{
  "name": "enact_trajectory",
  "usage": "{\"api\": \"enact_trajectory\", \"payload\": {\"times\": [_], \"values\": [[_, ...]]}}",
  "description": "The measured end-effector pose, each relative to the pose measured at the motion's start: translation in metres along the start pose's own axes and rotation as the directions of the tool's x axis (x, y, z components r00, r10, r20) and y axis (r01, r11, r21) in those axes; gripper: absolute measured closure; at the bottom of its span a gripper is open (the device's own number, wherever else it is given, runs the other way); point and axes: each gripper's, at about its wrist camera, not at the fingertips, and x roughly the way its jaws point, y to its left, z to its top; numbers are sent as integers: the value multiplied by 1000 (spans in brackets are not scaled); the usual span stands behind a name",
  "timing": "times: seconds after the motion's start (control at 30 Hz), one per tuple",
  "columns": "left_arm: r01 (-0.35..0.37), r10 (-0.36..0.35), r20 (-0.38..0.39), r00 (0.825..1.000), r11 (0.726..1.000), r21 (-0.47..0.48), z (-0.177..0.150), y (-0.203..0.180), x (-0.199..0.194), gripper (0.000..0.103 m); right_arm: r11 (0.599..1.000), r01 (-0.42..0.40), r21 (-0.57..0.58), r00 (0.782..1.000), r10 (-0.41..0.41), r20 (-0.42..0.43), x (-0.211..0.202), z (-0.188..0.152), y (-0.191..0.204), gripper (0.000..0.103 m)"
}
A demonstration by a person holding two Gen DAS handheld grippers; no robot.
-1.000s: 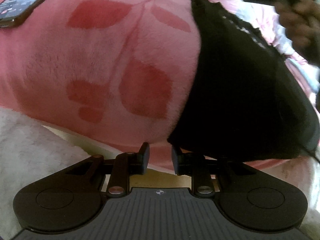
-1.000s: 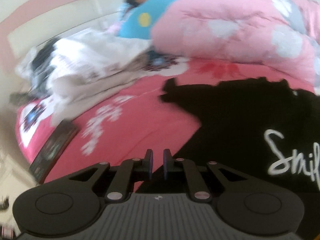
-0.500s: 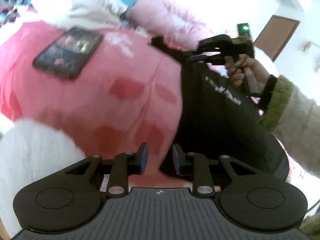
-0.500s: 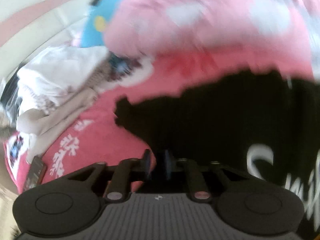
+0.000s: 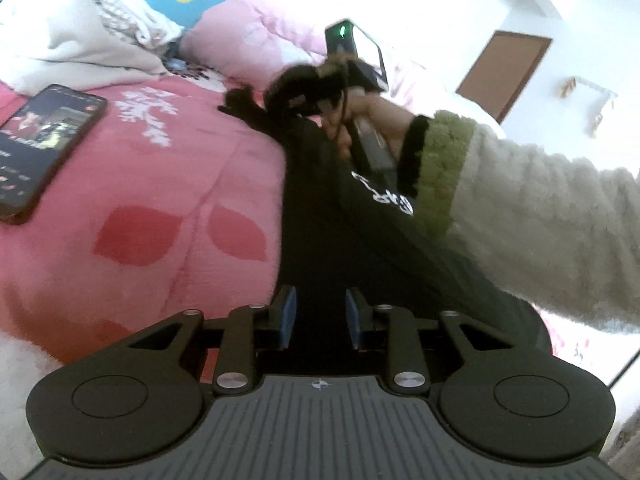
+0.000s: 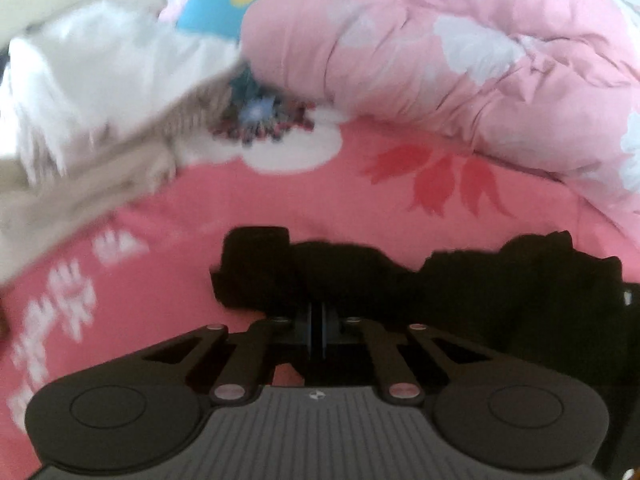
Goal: Fold clothes
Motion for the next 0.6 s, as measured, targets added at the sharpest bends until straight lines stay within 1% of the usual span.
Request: {"api": "enact_trajectory", "payload": {"times": [0.1,0.23,0.37,0.4,0.47,0.5,0.57,0.6], "values": [[-3,3,-12,1000,1000,-2,-3,2,0,77,995,-71,67,996,66,62,-2,6,-5,100],[-10,10,-28,1000,1000,-15,-7,7,-2,77,974,-169,149,978,147,150,-4,14,-12,99],[-17,16,-44,999,1000,-24,-10,11,-4,77,964,-181,194,980,161,113,30,5,-14,99],[-19,19,-45,999,1000,-19,-11,10,-4,77,960,-185,211,980,164,115,35,3,-15,99],[-26,25,-47,999,1000,-8,-11,8,-3,77,949,-198,246,978,174,118,37,3,-20,99],[-29,28,-47,998,1000,-3,-11,7,-3,77,945,-200,259,978,179,103,35,6,-22,98],[-32,32,-48,998,999,3,-10,7,-2,76,942,-197,272,980,185,70,30,12,-23,91],[-32,33,-50,998,999,5,-10,7,-2,75,944,-192,269,981,181,66,20,15,-23,81]]}}
